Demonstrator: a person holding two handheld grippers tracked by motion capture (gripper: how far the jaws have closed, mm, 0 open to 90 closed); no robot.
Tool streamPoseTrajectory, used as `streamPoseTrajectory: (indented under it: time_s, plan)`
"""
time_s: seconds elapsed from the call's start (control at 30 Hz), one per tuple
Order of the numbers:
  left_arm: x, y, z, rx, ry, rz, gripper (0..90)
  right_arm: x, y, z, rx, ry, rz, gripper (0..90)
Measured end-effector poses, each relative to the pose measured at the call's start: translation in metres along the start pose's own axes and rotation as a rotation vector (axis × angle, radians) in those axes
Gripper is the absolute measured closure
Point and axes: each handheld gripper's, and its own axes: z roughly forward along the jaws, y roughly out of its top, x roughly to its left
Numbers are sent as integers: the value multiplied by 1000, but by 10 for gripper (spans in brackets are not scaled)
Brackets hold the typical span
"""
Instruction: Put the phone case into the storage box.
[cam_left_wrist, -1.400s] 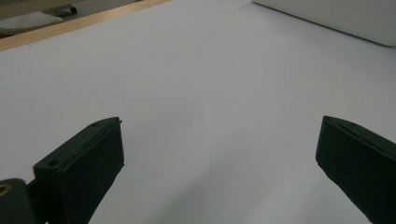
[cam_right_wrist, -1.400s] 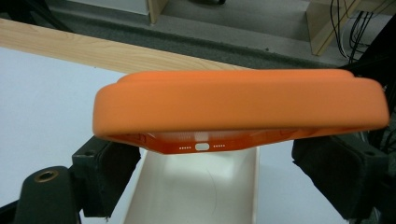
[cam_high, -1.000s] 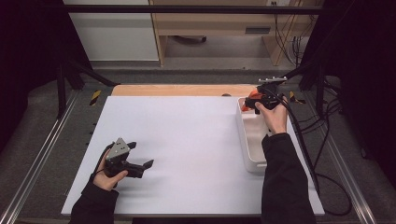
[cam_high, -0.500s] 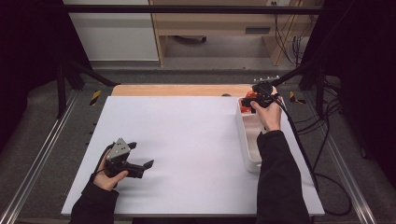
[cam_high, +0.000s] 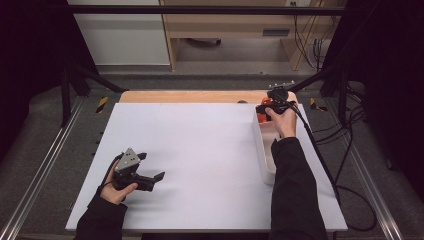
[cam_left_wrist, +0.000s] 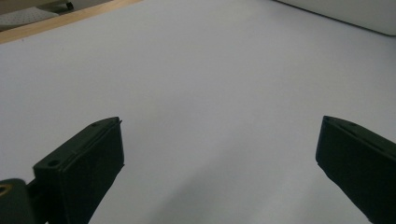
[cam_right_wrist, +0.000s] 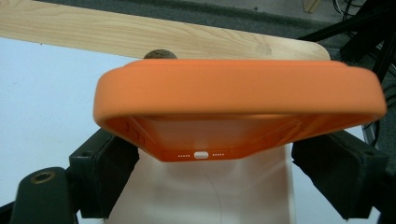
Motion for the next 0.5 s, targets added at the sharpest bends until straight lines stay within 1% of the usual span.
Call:
streamPoseTrajectory:
  time_s: [0.23, 0.37, 0.4, 0.5]
  plan:
    - [0, 0, 0, 2, 0, 1, 5, 1, 1, 5, -3, -4, 4, 151]
    - [0, -1, 0, 3, 0, 1, 5, 1, 0, 7, 4, -5, -8, 150]
    - [0, -1, 0, 3, 0, 1, 5, 2, 0, 8, 3, -6, 0, 150]
    - [0, -1, 0, 4, 0, 1, 5, 3, -1, 10, 6, -6, 2, 150]
